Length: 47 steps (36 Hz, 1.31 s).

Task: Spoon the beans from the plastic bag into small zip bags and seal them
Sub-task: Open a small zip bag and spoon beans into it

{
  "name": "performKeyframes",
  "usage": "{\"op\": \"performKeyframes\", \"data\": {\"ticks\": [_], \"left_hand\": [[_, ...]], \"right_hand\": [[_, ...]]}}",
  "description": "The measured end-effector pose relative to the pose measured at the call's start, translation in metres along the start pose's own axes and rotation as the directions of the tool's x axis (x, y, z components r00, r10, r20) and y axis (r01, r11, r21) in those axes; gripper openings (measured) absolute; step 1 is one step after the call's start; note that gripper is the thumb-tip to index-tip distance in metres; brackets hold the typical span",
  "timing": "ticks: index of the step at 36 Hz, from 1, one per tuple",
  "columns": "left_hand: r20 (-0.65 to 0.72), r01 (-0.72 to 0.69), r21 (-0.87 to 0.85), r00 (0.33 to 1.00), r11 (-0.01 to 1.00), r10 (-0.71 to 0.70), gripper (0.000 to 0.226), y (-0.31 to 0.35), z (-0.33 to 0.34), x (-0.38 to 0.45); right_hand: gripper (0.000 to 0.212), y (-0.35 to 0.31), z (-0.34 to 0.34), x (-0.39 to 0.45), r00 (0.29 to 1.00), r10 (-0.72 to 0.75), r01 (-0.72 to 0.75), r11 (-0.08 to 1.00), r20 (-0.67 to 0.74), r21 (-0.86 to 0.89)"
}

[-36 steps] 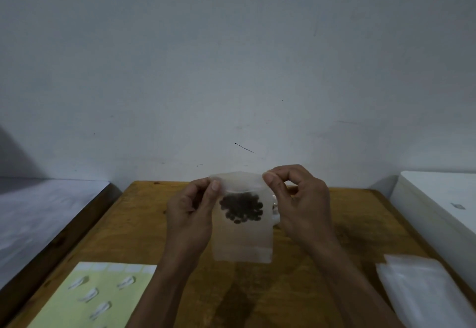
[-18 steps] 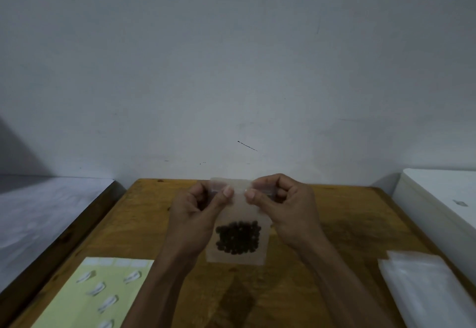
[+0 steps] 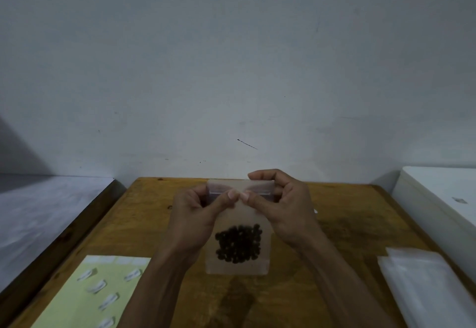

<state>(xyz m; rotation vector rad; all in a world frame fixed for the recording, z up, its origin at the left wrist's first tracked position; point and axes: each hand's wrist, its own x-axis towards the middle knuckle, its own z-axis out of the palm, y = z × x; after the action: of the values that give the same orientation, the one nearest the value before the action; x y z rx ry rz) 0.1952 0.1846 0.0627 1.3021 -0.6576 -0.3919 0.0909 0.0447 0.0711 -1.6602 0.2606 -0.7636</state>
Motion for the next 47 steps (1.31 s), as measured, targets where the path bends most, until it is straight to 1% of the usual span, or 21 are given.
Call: {"op": "performKeyframes", "data": {"ticks": [3, 8, 13, 17, 20, 24, 27, 30, 32, 36, 41, 44, 47], "left_hand": [[-0.001, -0.008, 0.030, 1.000, 1.000, 0.008, 0.044, 0.000, 0.002, 0.001], [0.064, 0.060, -0.033, 0.996, 0.998, -0.058, 0.046, 0.002, 0.003, 0.003], [0.038, 0.077, -0.083, 0.997, 0.994, -0.074, 0.052, 0.005, 0.004, 0.002], [-0.027, 0.063, -0.085, 0.997, 0.994, -0.066, 0.039, 0.004, 0.005, 0.002], [-0.069, 0.056, -0.092, 0.996, 0.994, -0.063, 0.035, 0.003, 0.001, 0.002], [-0.067, 0.060, -0.056, 0.996, 0.997, -0.063, 0.029, 0.001, -0.003, 0.001], [-0.099, 0.043, -0.032, 0.994, 0.999, -0.046, 0.026, 0.000, -0.004, 0.002], [-0.113, 0.041, -0.047, 0.993, 0.998, -0.046, 0.023, 0.000, -0.007, 0.002], [-0.100, 0.042, -0.042, 0.994, 0.998, -0.046, 0.027, 0.001, -0.009, 0.001], [-0.141, 0.016, -0.013, 0.990, 1.000, -0.018, 0.030, 0.000, -0.012, -0.002], [-0.124, 0.054, -0.024, 0.991, 0.998, -0.056, 0.032, -0.001, -0.019, -0.007], [-0.118, 0.088, 0.005, 0.989, 0.996, -0.086, 0.022, -0.003, -0.027, -0.012], [-0.150, 0.132, 0.028, 0.981, 0.991, -0.127, 0.015, -0.008, -0.037, -0.021]], "right_hand": [[0.033, -0.001, -0.002, -0.001, 1.000, 0.014, -0.014, 1.000, -0.008, 0.013], [0.033, -0.003, -0.004, -0.002, 0.999, 0.046, -0.045, 0.998, -0.017, 0.050], [0.029, 0.001, -0.011, -0.001, 0.992, 0.127, -0.124, 0.987, -0.022, 0.100], [0.028, 0.002, -0.013, 0.000, 0.992, 0.116, -0.111, 0.989, -0.052, 0.095], [0.019, 0.004, -0.016, 0.001, 0.991, 0.118, -0.112, 0.989, -0.065, 0.094], [0.012, 0.007, -0.019, 0.001, 0.994, 0.100, -0.100, 0.995, -0.045, 0.011], [0.010, 0.009, -0.018, 0.001, 0.996, 0.079, -0.081, 0.996, -0.041, -0.042], [0.012, 0.012, -0.016, 0.001, 0.995, 0.103, -0.104, 0.992, -0.015, -0.066], [0.016, 0.012, -0.015, 0.000, 0.993, 0.117, -0.117, 0.991, -0.003, -0.067], [0.021, 0.010, -0.014, -0.001, 0.996, 0.084, -0.086, 0.993, -0.030, -0.074], [0.021, 0.013, -0.008, -0.007, 0.994, 0.108, -0.109, 0.992, -0.014, -0.064], [0.016, 0.017, -0.003, -0.013, 0.994, 0.107, -0.106, 0.991, 0.008, -0.078], [0.016, 0.026, 0.008, -0.021, 0.987, 0.159, -0.158, 0.984, 0.005, -0.077]]}}
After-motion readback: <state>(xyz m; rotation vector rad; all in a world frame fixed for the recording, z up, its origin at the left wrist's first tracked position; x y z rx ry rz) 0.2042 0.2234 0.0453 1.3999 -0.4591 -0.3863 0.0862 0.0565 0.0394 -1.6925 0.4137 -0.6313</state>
